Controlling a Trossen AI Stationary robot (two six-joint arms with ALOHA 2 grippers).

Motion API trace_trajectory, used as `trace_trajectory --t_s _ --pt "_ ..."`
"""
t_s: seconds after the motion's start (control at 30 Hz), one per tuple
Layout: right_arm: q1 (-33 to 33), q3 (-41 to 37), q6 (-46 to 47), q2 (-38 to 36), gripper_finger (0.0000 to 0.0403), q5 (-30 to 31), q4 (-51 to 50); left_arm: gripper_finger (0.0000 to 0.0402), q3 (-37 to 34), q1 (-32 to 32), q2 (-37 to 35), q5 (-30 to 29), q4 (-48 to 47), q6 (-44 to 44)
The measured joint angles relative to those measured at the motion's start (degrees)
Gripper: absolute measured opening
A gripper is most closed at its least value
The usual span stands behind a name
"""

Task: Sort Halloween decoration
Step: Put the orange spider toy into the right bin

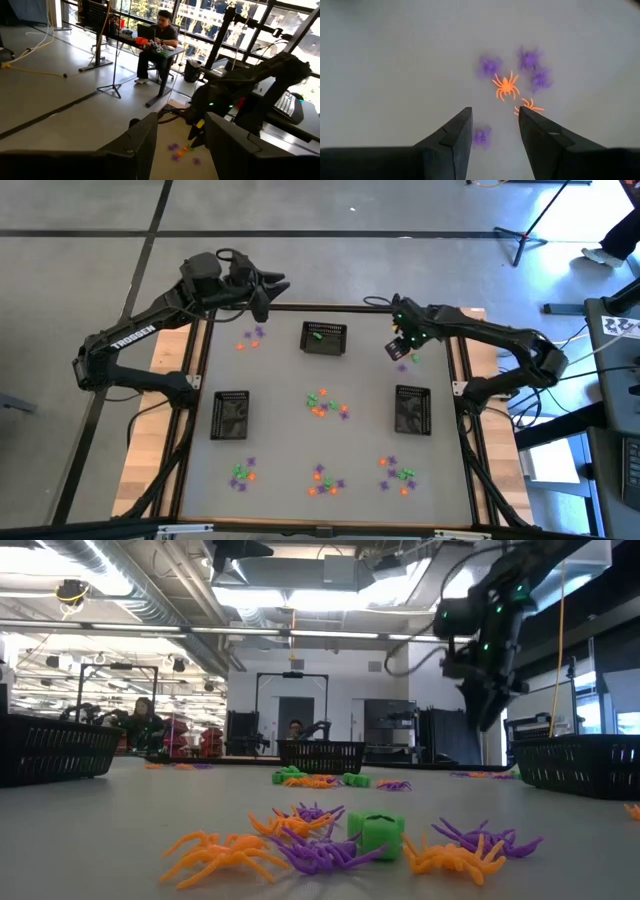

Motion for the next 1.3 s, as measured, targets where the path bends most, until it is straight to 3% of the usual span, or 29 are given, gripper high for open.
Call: trace_trajectory --t_s 0.33,0.87,1.23,1.3 --pt "-5.17 0.00 -0.74 7.95 0.0159 -1.54 4.31 0.0157 0.02 0.01 0.00 1.57 -0.01 -1.36" --pt "-4.13 0.00 -1.54 16.08 0.0153 -2.93 6.95 0.0157 0.02 0.01 0.00 1.61 0.01 -1.36" --pt "-4.18 0.19 -1.76 17.45 0.0017 -2.77 7.66 0.0157 0.02 0.01 0.00 1.58 0.02 -1.36" --pt "-4.19 0.17 -2.04 17.00 0.0007 -2.85 7.12 0.0157 0.02 0.01 0.00 1.42 0.04 -1.34"
